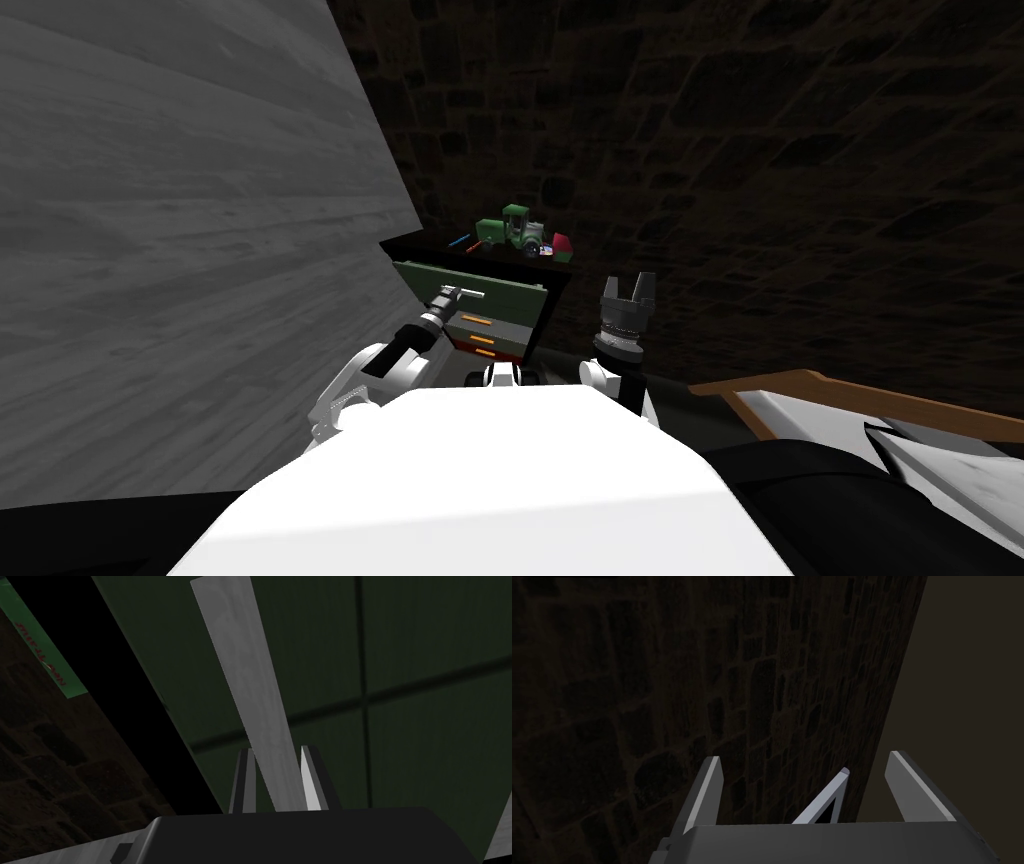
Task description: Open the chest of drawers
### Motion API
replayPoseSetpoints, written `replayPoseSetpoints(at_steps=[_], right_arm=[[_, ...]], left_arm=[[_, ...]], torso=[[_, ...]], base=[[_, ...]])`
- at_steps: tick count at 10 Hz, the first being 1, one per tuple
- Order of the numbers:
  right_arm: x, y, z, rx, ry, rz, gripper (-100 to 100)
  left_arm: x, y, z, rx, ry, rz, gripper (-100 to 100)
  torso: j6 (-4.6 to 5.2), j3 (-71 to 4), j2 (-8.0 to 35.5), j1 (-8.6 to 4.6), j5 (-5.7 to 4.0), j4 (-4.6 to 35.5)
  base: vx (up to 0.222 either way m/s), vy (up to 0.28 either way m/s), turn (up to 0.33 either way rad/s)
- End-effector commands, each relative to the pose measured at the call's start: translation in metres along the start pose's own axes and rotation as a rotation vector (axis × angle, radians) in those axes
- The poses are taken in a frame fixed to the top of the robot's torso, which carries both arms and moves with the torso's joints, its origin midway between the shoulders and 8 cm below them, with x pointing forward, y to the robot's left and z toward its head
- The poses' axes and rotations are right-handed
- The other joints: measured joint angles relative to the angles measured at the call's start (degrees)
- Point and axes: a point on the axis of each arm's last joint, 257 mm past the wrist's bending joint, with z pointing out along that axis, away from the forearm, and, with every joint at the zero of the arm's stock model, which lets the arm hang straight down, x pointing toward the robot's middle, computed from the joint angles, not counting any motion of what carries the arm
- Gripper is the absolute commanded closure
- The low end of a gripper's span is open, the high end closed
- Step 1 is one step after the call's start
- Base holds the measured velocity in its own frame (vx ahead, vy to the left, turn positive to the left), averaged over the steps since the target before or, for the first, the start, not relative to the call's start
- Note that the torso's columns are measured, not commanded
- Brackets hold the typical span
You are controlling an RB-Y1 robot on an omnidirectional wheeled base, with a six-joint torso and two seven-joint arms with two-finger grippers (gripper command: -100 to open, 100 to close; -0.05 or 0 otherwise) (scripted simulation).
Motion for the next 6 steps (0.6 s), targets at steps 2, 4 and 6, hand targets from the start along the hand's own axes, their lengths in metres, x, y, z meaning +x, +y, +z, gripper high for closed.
replayPoseSetpoints(at_steps=[2, 4, 6], right_arm=[[0.000, 0.000, 0.000, 0.000, 0.000, 0.000, 0], [0.000, 0.000, 0.000, 0.000, 0.000, 0.000, 0], [0.000, 0.000, 0.000, 0.000, 0.000, 0.000, 0]], left_arm=[[0.003, 0.002, -0.004, -0.009, 0.008, 0.001, 100], [0.008, 0.004, -0.008, -0.016, 0.019, -0.001, 100], [0.004, -0.010, -0.006, -0.009, 0.021, -0.002, -100]], torso=[[0.02, -0.3, -0.4, -0.16, -0.11, 0.0], [-0.02, -0.5, -0.7, -0.14, -0.15, 0.0], [-0.02, -0.2, -0.3, -0.16, -0.08, 0.0]], base=[[-0.140, 0.040, 0.021], [-0.151, 0.061, 0.029], [-0.142, 0.018, 0.030]])
